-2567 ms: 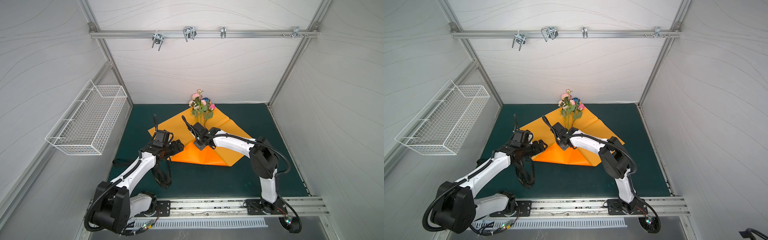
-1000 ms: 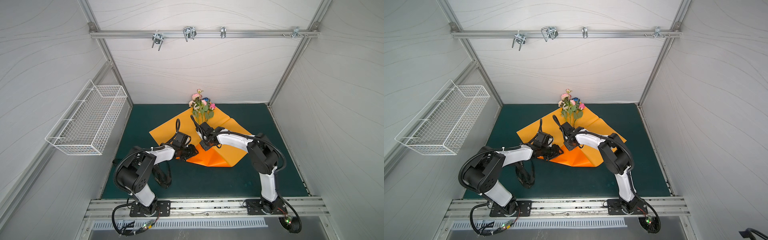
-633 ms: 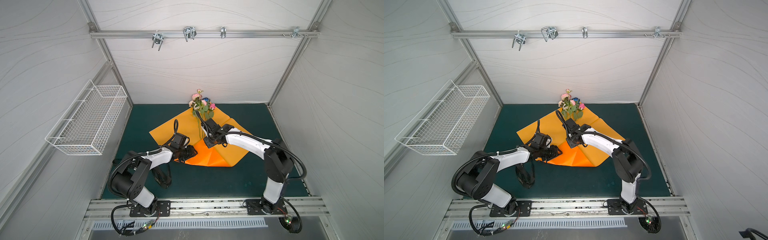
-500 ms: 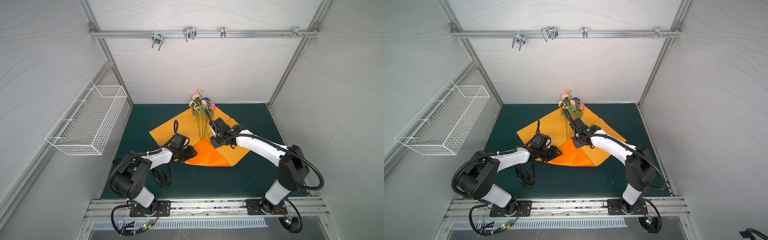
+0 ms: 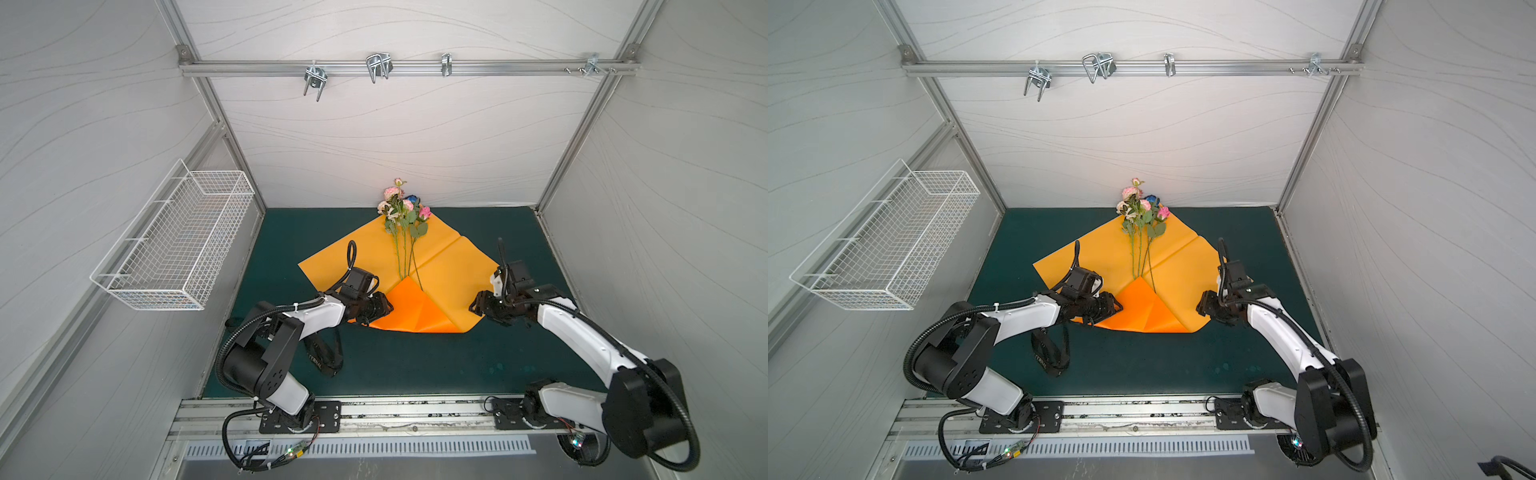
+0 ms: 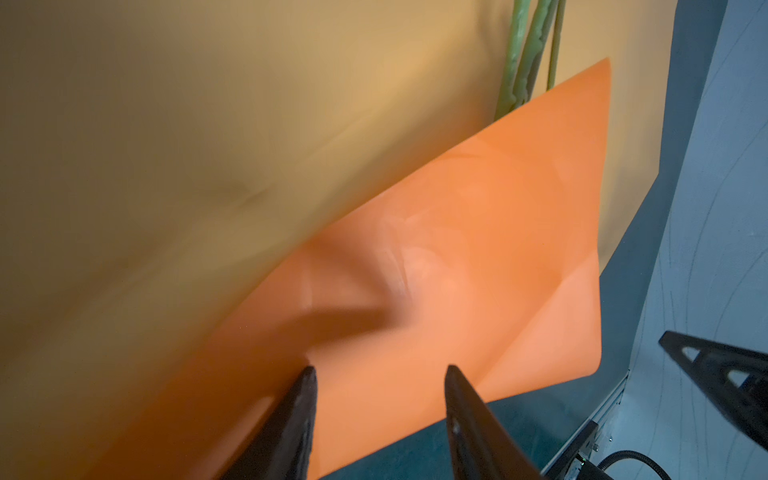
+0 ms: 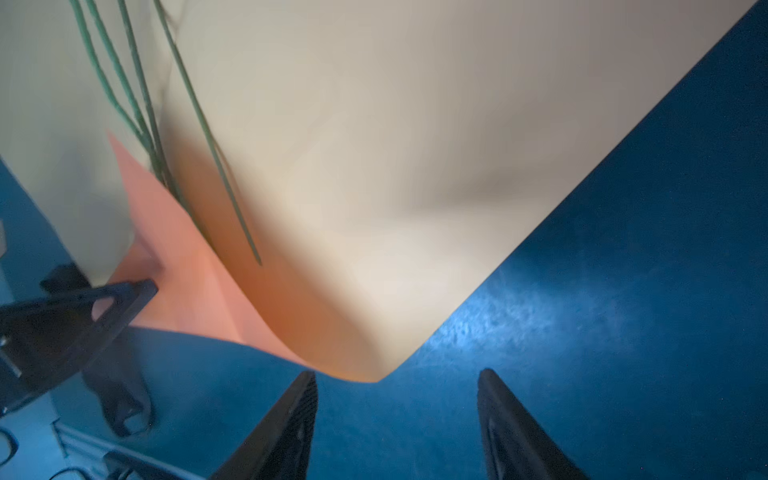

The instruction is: Tie the bouquet of fake flowers

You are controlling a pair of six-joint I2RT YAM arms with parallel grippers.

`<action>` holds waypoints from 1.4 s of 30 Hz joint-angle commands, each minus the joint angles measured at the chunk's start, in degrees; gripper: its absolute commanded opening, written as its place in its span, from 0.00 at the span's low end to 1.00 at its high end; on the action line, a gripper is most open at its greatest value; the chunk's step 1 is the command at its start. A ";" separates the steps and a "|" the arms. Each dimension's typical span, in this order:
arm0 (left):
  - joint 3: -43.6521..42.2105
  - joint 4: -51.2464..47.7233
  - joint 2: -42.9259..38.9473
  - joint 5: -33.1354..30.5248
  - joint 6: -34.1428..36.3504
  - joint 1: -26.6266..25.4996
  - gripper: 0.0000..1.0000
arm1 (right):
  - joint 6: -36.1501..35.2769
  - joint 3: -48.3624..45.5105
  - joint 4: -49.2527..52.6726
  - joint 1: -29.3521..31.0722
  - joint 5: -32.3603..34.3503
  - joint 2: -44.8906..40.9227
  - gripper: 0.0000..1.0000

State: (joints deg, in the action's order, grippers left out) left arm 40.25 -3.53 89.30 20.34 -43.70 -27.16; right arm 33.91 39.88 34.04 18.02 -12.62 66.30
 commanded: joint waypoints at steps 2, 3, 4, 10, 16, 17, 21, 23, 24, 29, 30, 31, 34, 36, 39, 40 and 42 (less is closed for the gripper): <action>-0.11 0.19 1.36 -0.75 -0.86 -0.33 0.49 | 14.01 -8.71 -6.68 2.44 -8.66 -7.35 0.68; -0.17 0.06 1.45 -0.74 -0.86 -0.32 0.49 | 16.06 -10.46 -7.78 3.93 -8.50 -9.06 0.70; -0.24 -0.08 1.58 -0.82 -0.88 -0.32 0.49 | 17.59 -11.68 -8.99 5.38 -8.25 -10.28 0.71; -0.61 -0.56 1.54 -1.09 -1.08 -0.32 0.48 | 26.82 -18.61 -18.87 14.92 -3.45 -12.57 0.85; -0.61 -0.51 1.46 -1.34 -0.96 -0.30 0.48 | 30.56 -24.70 -37.26 18.11 0.86 -5.34 0.87; -0.61 -0.51 1.45 -1.35 -0.95 -0.35 0.47 | 30.85 -25.65 -40.07 18.19 2.56 -4.57 0.88; -0.53 -0.55 1.42 -1.35 -0.83 -0.27 0.47 | 29.06 -27.08 -45.95 17.50 8.73 -3.06 0.92; -0.43 -0.86 1.45 -1.39 -0.69 -0.33 0.47 | 27.66 -27.47 -48.68 16.11 10.15 -2.56 0.93; -0.37 -0.86 1.45 -1.44 -0.60 -0.35 0.47 | 26.74 -27.56 -49.88 15.23 10.45 -2.22 0.93; -0.08 -1.04 1.74 -1.27 -0.51 -0.29 0.47 | 21.52 -26.35 -56.44 8.63 6.87 3.15 0.94; -0.08 -1.04 1.67 -1.22 -0.63 -0.29 0.47 | 20.48 -25.96 -58.38 7.47 5.53 4.84 0.94; -0.08 -1.11 1.60 -1.24 -0.59 -0.29 0.47 | 19.70 -25.75 -60.51 6.28 4.32 6.67 0.94; 0.33 -1.72 1.57 -1.50 -0.16 -0.35 0.47 | 17.63 -23.92 -63.63 2.13 1.26 11.12 0.92; 0.44 -1.99 1.67 -1.62 0.10 -0.33 0.47 | 15.89 -22.22 -63.65 -0.61 0.23 13.19 0.91; 0.62 -2.17 1.78 -1.70 0.07 -0.28 0.47 | 13.15 -19.46 -61.15 -3.96 -0.25 14.65 0.85; 0.66 -2.18 1.83 -1.71 0.02 -0.35 0.47 | 12.37 -18.67 -60.28 -4.88 -0.23 14.84 0.83; 0.73 -2.05 2.02 -1.63 0.01 -0.34 0.47 | 10.76 -16.93 -57.30 -6.92 0.48 15.38 0.78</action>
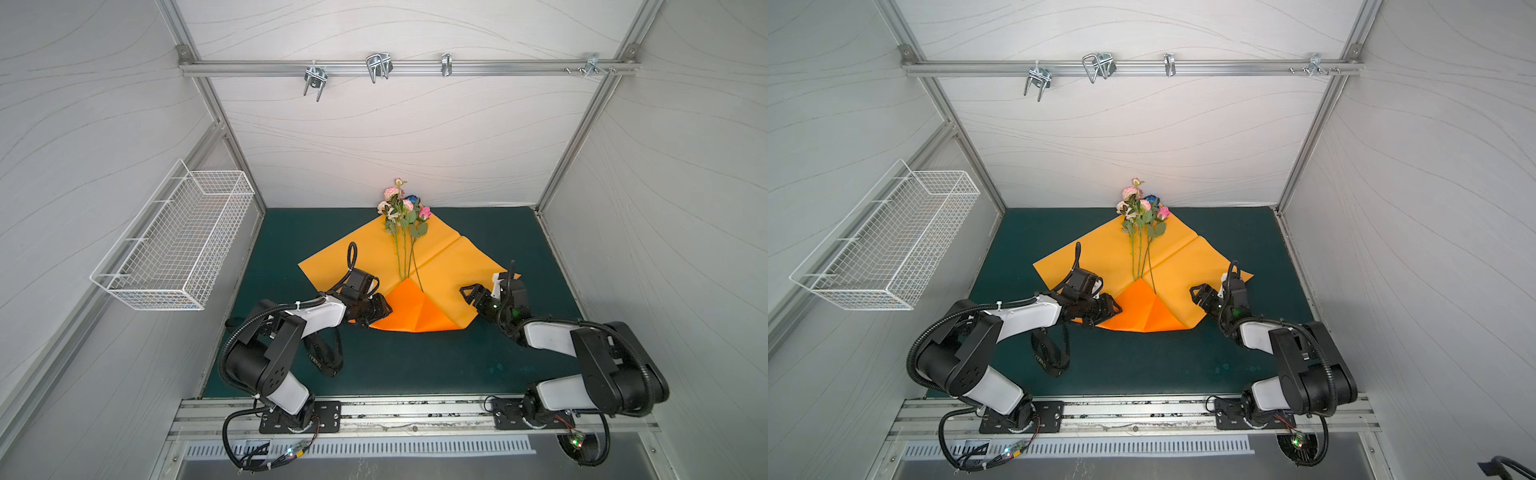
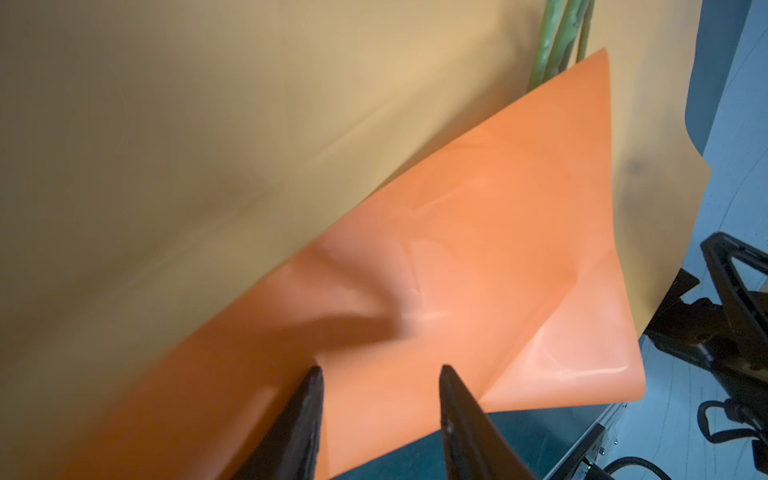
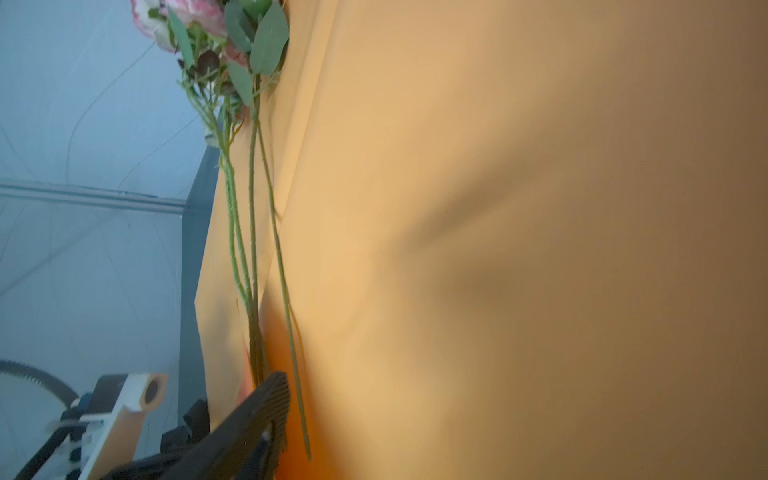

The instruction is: Tie the bouquet of fake flowers

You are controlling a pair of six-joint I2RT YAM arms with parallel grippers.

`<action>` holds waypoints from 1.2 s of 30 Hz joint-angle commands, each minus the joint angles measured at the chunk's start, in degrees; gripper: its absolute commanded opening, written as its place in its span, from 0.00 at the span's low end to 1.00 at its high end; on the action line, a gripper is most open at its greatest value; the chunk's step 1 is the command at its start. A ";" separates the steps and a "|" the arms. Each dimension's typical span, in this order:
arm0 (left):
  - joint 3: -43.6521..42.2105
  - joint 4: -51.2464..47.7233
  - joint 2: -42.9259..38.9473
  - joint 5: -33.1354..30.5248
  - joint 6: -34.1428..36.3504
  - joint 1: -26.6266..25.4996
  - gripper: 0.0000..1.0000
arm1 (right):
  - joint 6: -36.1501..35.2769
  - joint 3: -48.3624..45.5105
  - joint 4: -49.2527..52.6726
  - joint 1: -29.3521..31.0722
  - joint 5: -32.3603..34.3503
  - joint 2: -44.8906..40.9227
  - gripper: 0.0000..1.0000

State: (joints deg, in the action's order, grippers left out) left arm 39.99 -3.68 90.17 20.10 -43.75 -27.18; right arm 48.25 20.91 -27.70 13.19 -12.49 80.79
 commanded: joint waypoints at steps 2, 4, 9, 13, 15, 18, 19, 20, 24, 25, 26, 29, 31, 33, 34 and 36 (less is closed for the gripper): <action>1.05 -1.80 1.27 -1.53 -0.01 -0.33 0.47 | -4.95 3.27 6.27 -3.82 1.10 1.73 0.73; 1.12 -1.77 1.56 -1.55 -0.07 -0.32 0.47 | -6.07 4.44 7.63 -5.39 1.38 3.05 0.66; 1.63 -1.80 2.27 -1.46 -0.07 -0.59 0.46 | -6.88 7.96 10.95 -8.74 0.13 7.03 0.31; 1.85 -1.68 2.72 -1.55 -0.50 -1.11 0.45 | -5.60 10.36 13.79 -9.67 -0.68 10.03 0.02; 1.94 -1.59 2.90 -1.64 -0.62 -1.51 0.45 | -5.24 10.43 14.69 -10.15 -0.56 10.17 0.00; 2.07 -1.49 3.31 -1.71 -1.05 -2.15 0.44 | -4.30 9.91 16.05 -11.05 -0.38 9.11 0.00; 2.11 -1.38 3.47 -1.81 -1.36 -2.49 0.43 | -4.00 9.66 16.76 -11.40 -0.10 8.63 0.00; 2.11 -1.27 3.65 -1.82 -1.64 -2.80 0.43 | -3.87 9.44 17.36 -11.72 0.08 7.96 0.00; 2.61 -1.15 4.09 -1.81 -2.39 -4.17 0.41 | -3.67 8.53 19.79 -13.26 -0.11 5.68 0.00; 2.79 -1.15 4.13 -1.77 -2.55 -4.48 0.41 | -3.77 8.24 20.23 -13.73 -0.15 5.17 0.00; 2.97 -1.15 4.14 -1.77 -2.65 -4.79 0.41 | -3.83 7.94 20.75 -14.31 -0.21 4.46 0.00; 3.55 -1.41 4.38 -1.88 -2.80 -5.58 0.40 | -4.10 6.97 22.22 -15.93 -0.63 2.76 0.00; 3.94 -1.50 4.55 -1.87 -2.98 -5.98 0.40 | -4.47 6.74 23.34 -16.72 -0.73 1.94 0.00; 4.16 -1.45 4.66 -1.77 -3.23 -6.44 0.40 | -4.95 6.39 24.39 -17.76 -0.79 1.01 0.00; 4.15 -1.32 4.66 -1.66 -3.42 -6.65 0.40 | -5.19 6.34 24.67 -18.42 -0.87 0.66 0.00; 4.20 -0.98 4.57 -1.55 -4.04 -7.22 0.39 | -5.67 6.47 25.49 -20.07 -1.28 -0.04 0.00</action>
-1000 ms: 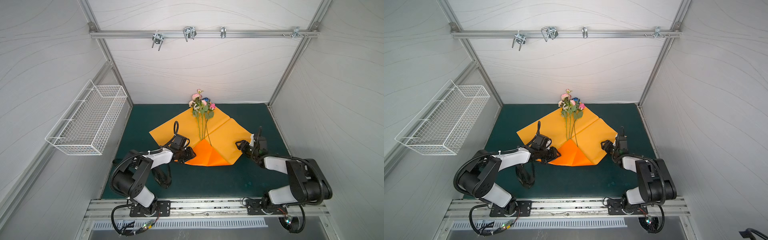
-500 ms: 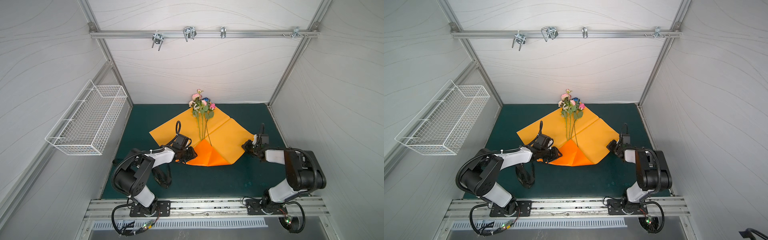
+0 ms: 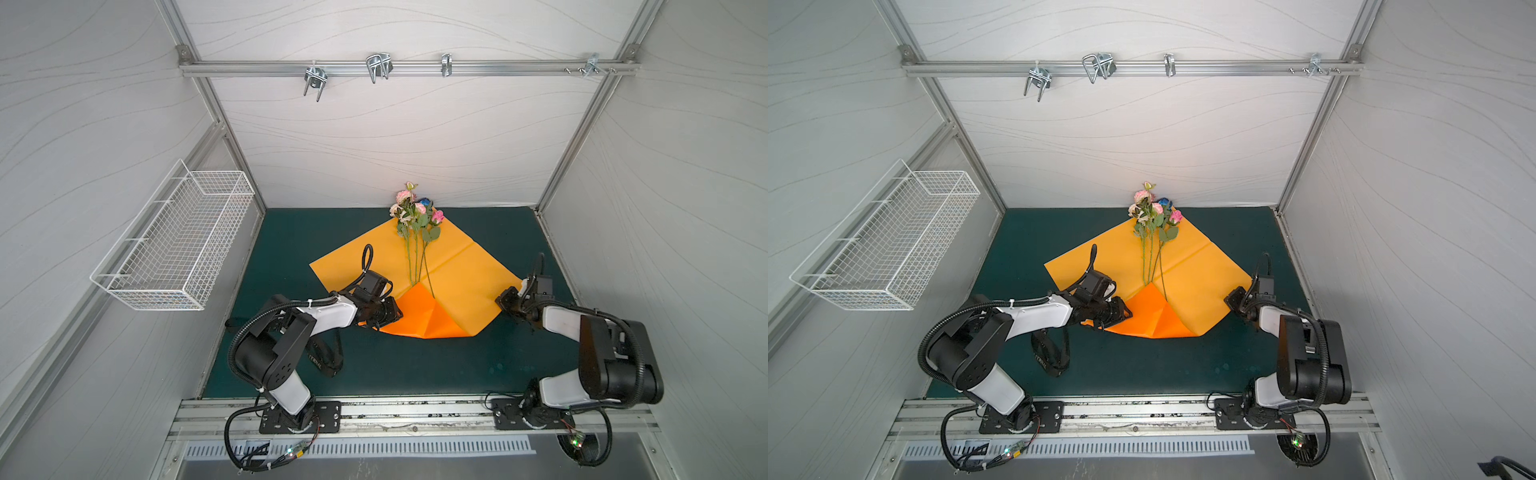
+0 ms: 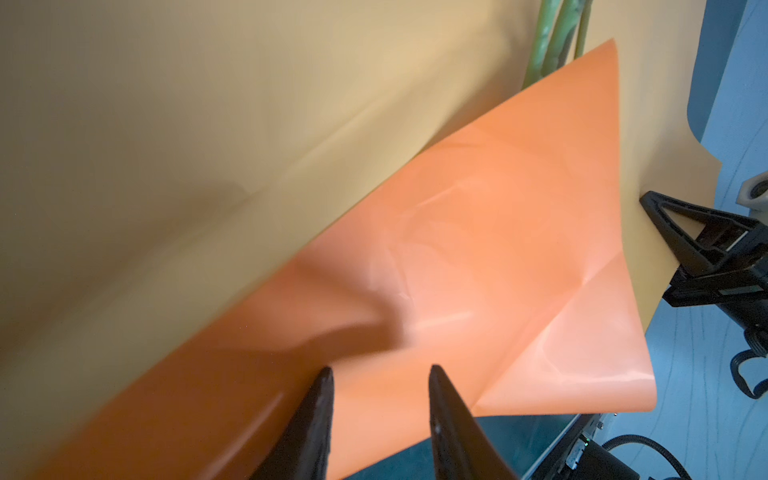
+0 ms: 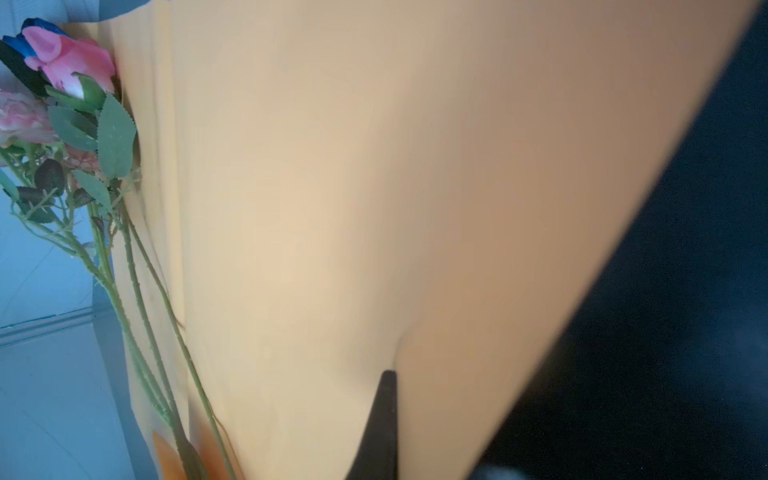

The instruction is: Tie the bouquet of fake flowers

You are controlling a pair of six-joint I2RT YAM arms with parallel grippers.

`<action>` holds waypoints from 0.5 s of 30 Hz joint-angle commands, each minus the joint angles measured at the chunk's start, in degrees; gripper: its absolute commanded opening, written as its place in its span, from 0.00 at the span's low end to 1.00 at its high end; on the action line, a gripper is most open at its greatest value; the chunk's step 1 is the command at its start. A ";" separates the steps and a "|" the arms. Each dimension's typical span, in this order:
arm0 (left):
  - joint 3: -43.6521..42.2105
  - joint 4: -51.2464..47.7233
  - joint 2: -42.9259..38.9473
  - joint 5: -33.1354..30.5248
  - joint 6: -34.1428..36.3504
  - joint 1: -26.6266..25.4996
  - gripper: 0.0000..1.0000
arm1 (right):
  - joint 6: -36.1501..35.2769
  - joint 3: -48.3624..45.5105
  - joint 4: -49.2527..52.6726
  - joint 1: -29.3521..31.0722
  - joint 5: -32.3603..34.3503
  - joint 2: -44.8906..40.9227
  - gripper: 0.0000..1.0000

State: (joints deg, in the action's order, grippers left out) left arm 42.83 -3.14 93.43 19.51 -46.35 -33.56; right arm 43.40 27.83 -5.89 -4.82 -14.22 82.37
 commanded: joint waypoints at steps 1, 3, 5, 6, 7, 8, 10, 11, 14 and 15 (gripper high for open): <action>1.31 -1.28 1.23 -0.96 -1.79 -1.18 0.39 | -1.23 -0.26 4.26 -2.94 0.14 -1.93 0.00; 1.33 -0.96 1.07 -1.04 -2.32 -1.80 0.39 | -1.73 0.19 5.45 -4.70 0.07 -2.53 0.00; 1.45 -0.45 0.98 -1.22 -3.01 -2.53 0.39 | -2.16 0.58 6.35 -6.63 -0.46 -3.18 0.00; 1.47 -0.15 0.99 -1.29 -3.40 -2.85 0.39 | -2.19 0.81 6.79 -7.08 -0.70 -3.34 0.00; 1.40 0.33 1.21 -1.46 -3.85 -3.23 0.39 | -2.56 1.33 7.37 -7.35 -1.17 -3.32 0.00; 1.46 0.71 1.42 -1.49 -4.30 -3.63 0.39 | -3.04 1.87 8.10 -7.39 -1.62 -3.26 0.00; 1.47 1.53 1.99 -1.43 -4.92 -4.01 0.38 | -4.04 2.81 9.30 -7.29 -2.90 -3.07 0.19; 1.52 1.85 2.26 -1.34 -5.14 -4.21 0.39 | -4.36 3.43 11.38 -7.22 -2.21 -3.35 0.35; 1.47 2.09 2.29 -1.39 -5.50 -4.23 0.38 | -6.34 5.48 18.30 -7.28 1.78 -6.25 0.49; 1.38 2.00 1.99 -1.48 -5.53 -4.23 0.38 | -6.87 6.08 20.71 -7.19 3.36 -7.86 0.52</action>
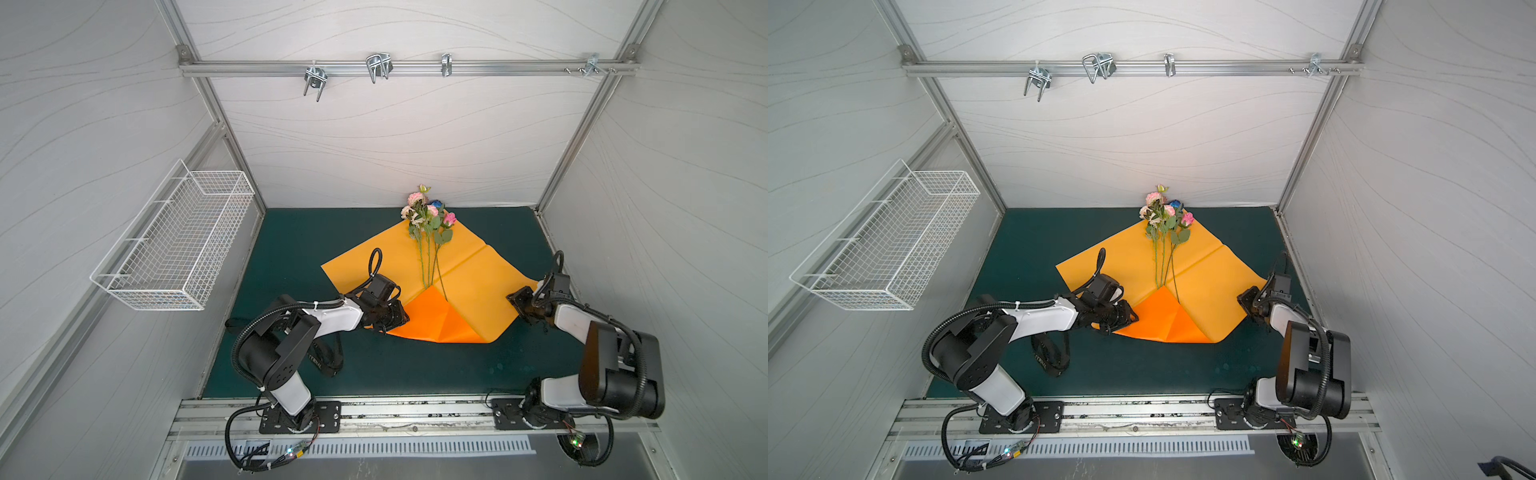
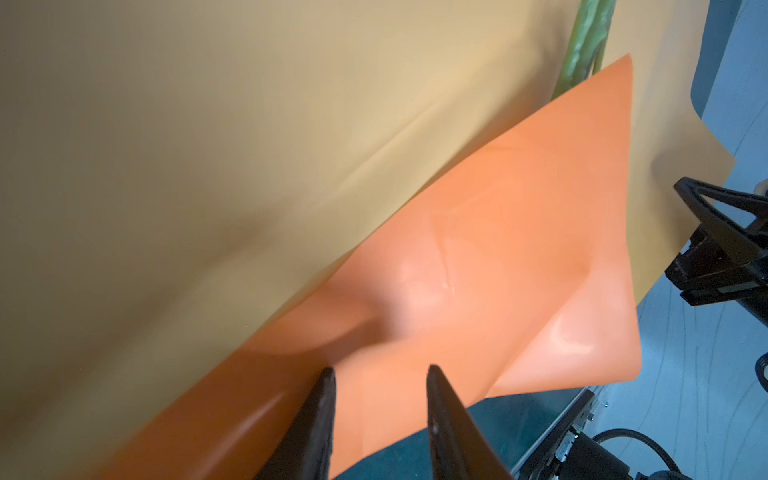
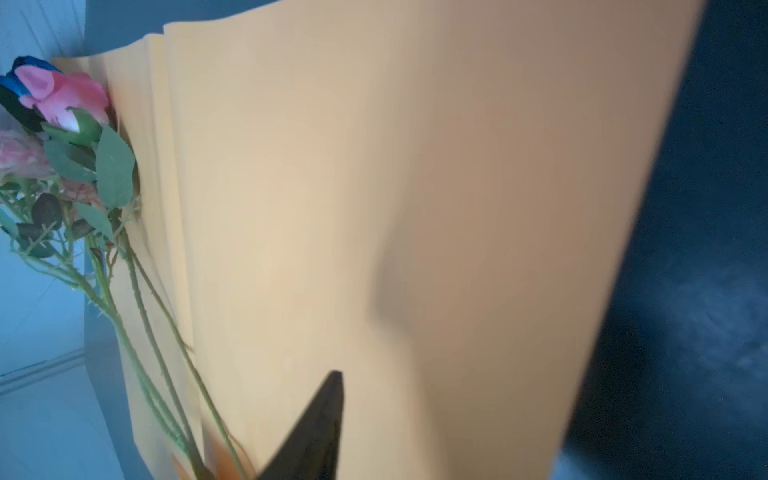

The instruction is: Tie the bouquet of fake flowers

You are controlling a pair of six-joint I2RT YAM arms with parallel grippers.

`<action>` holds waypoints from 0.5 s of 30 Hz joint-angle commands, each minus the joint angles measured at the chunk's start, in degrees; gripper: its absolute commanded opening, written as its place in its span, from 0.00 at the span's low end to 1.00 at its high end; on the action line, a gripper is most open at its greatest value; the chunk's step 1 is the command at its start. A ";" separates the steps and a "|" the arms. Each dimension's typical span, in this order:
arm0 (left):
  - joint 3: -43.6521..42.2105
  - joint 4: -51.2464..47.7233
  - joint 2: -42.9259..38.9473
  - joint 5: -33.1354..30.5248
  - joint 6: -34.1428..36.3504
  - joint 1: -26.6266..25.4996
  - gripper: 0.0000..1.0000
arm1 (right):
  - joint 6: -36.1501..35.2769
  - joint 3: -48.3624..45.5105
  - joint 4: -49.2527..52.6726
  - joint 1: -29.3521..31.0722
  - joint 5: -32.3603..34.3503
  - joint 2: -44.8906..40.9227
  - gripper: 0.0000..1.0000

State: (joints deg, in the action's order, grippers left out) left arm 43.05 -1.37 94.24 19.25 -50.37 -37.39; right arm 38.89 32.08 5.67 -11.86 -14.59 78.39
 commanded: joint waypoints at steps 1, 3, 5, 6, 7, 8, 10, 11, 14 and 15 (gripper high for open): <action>1.00 0.12 0.89 -1.40 -1.57 -0.45 0.38 | -3.13 2.70 11.81 -0.17 5.40 -5.78 0.55; 0.83 -0.25 0.13 -1.75 -1.50 -0.45 0.38 | -4.47 4.45 17.39 -0.01 7.91 -9.85 0.58; 0.81 -0.48 -0.52 -2.02 -1.49 -0.43 0.38 | -5.55 5.88 22.05 1.08 9.95 -14.50 0.61; 0.73 -0.57 -0.76 -2.10 -1.53 -0.46 0.38 | -5.74 6.46 24.09 2.21 11.11 -16.55 0.62; 0.74 -0.60 -0.89 -2.33 -1.62 -0.46 0.38 | -6.01 7.14 25.81 4.09 12.30 -18.73 0.62; 0.66 -0.50 -0.94 -2.29 -1.77 -0.48 0.38 | -5.94 7.59 27.38 6.27 13.06 -20.46 0.62; 0.47 -0.32 -0.81 -2.32 -2.05 -0.45 0.38 | -5.25 8.54 30.17 13.49 15.17 -23.77 0.61; 0.39 -0.15 -0.81 -2.29 -2.18 -0.48 0.38 | -5.06 8.88 30.77 17.43 15.90 -24.87 0.60; 0.28 -0.16 -0.81 -2.26 -2.36 -0.41 0.38 | -3.99 10.03 30.59 33.78 17.94 -25.08 0.48; 0.32 -0.21 -0.90 -2.28 -2.28 -0.45 0.38 | -3.09 10.72 30.92 39.45 19.56 -23.76 0.45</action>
State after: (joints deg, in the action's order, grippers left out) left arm 43.05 -1.37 94.19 18.63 -51.70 -37.56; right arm 34.74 41.74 31.20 19.03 0.75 53.34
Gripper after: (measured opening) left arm 0.379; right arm 0.458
